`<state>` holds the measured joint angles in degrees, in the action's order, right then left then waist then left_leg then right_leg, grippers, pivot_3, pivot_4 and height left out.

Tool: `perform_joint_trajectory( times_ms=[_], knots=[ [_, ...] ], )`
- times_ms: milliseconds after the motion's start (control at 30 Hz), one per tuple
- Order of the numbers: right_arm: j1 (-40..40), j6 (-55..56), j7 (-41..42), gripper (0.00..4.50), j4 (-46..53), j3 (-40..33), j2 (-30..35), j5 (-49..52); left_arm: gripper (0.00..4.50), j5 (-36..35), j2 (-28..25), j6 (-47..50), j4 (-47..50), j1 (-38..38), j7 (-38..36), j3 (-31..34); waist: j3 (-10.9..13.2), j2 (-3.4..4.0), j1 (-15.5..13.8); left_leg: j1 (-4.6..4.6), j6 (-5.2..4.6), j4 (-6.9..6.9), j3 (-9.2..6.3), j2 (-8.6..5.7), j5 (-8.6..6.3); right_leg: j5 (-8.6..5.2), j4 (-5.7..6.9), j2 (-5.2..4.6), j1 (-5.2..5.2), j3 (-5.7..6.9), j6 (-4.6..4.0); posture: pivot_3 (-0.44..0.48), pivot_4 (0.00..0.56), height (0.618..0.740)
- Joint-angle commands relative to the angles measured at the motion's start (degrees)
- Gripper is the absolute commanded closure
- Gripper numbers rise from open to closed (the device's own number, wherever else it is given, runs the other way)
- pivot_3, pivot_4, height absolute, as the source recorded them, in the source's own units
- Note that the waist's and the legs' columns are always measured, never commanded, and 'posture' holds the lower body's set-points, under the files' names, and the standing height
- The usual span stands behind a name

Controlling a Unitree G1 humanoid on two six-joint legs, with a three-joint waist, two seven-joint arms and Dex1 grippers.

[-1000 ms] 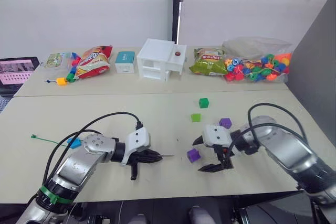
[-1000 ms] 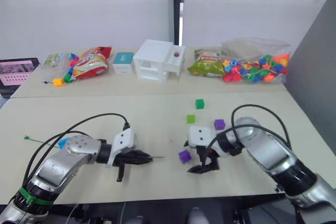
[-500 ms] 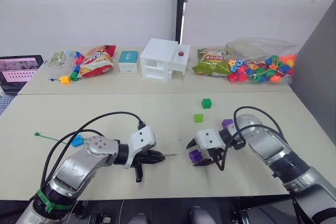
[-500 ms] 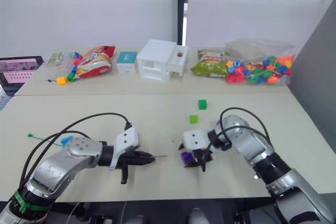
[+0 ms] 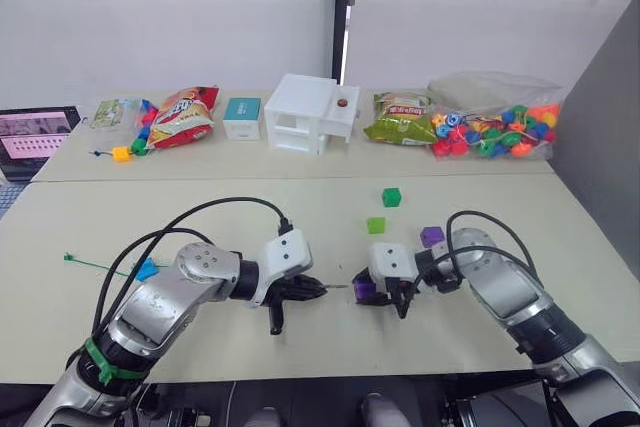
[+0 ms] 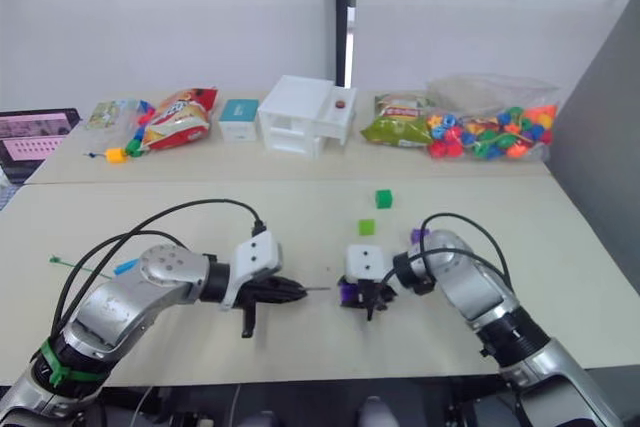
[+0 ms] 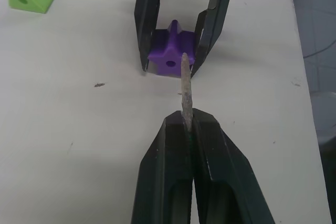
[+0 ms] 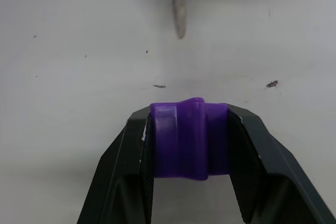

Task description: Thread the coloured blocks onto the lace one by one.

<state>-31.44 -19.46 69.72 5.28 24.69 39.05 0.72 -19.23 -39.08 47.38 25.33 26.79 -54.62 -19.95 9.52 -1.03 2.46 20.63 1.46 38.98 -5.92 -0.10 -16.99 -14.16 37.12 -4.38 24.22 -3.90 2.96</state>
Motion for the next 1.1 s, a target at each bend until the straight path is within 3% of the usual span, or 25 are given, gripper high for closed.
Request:
perform_joint_trajectory(
  times_ms=[33, 1100],
  knots=[
    [1.01, -2.82, -1.12, 3.14, 1.55, 0.88, 0.42, -1.9, 4.5, 1.88, -0.16, -0.97, -0.62, 1.66, 0.33, -1.5, 0.0, 0.0, 0.0, -0.01, 0.0, 0.0, 0.0, 0.0, 0.0, 0.0, 0.0, 0.0, -0.01, 0.0, 0.0, 0.0, 0.15, 0.74],
    [0.71, -11.49, -1.42, 3.14, 9.28, 1.45, 0.52, -1.89, 4.5, 7.8, 6.25, -1.98, -6.1, 4.91, 2.72, -6.58, 0.0, -0.01, -0.13, -0.03, 0.0, 0.0, 0.0, -0.02, 0.0, 0.0, -0.02, -0.01, -0.05, 0.0, 0.0, 0.0, 0.15, 0.74]
  ],
)
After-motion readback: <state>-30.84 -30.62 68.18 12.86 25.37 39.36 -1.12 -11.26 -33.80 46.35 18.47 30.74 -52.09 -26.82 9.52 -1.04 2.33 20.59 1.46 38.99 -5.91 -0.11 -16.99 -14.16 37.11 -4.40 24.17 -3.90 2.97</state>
